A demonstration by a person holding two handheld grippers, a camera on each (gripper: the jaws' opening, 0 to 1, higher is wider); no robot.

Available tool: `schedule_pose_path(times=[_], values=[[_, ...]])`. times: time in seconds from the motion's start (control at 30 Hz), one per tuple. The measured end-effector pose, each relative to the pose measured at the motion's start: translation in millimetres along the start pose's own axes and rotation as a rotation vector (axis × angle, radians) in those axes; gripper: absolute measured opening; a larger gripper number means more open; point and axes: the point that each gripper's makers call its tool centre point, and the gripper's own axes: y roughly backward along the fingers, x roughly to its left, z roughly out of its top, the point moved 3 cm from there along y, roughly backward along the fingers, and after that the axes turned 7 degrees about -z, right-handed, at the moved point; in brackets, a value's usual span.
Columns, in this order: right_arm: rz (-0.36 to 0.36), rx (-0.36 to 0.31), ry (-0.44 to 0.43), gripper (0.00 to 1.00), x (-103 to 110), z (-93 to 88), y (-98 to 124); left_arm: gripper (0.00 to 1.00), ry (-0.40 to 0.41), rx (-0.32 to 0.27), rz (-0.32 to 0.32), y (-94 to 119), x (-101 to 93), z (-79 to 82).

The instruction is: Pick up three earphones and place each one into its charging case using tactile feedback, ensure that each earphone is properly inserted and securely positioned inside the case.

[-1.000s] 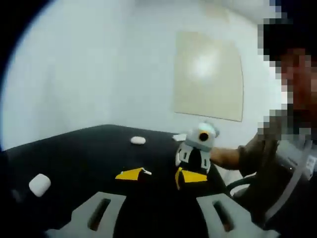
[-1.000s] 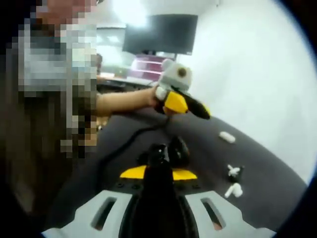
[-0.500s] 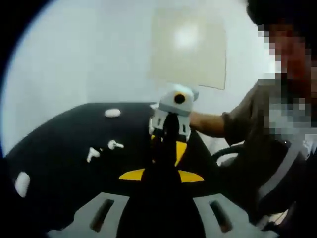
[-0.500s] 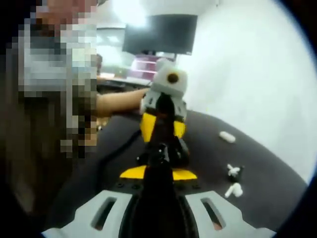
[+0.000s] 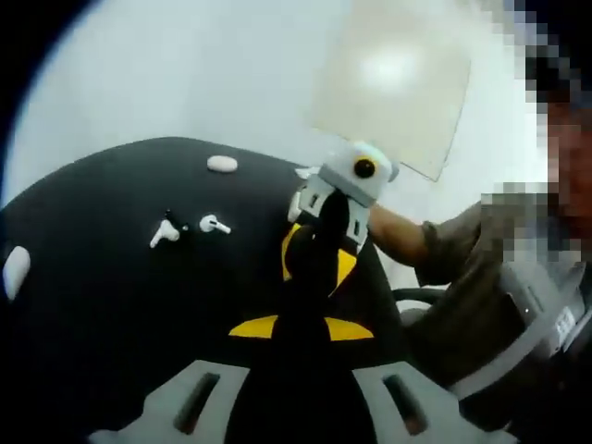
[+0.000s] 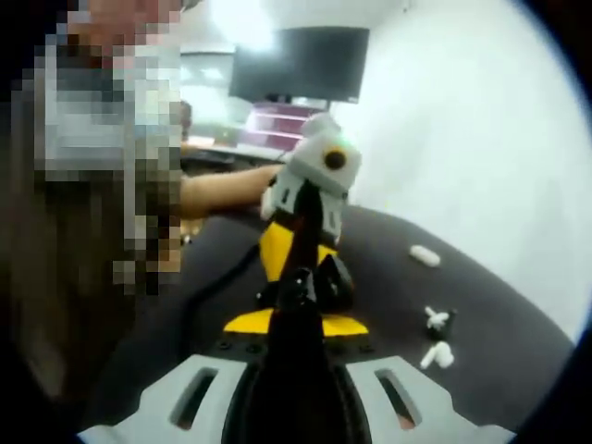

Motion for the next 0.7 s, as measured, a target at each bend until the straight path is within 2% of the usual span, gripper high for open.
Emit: schedule_pose_path(times=[0.13,0.23,0.37,0.5,0.6,0.63,0.67,0.7], values=[[0.0,0.0,0.0,0.19,0,0.0,0,0.14,-0.022,0.0,-0.013,-4,-2.2,-0.1],[0.0,0.0,0.001,0.19,0,0.0,0,0.08,-0.041,0.009,-0.033,-4,-6.2,-0.9],[0.0,0.0,0.001,0.19,0,-0.2,0,0.07,-0.054,0.018,-0.018,0,-4.1,-1.2],[0.0,0.0,0.002,0.19,0,-0.4,0,0.07,-0.06,-0.008,0.02,10,2.4,2.8],[-0.001,-0.001,0.003,0.19,-1,-0.9,1,0.07,-0.036,-0.077,0.062,15,10.4,12.7],[-0.001,0.0,0.004,0.19,-1,-0.9,1,0.01,-0.028,-0.109,0.094,17,16.3,17.1],[0.0,0.0,0.004,0.19,-2,-1.0,1,0.0,-0.006,-0.137,0.143,19,23.7,19.8],[0.0,0.0,0.004,0.19,-2,-1.0,1,0.0,-0.025,-0.143,0.203,23,36.7,23.2]])
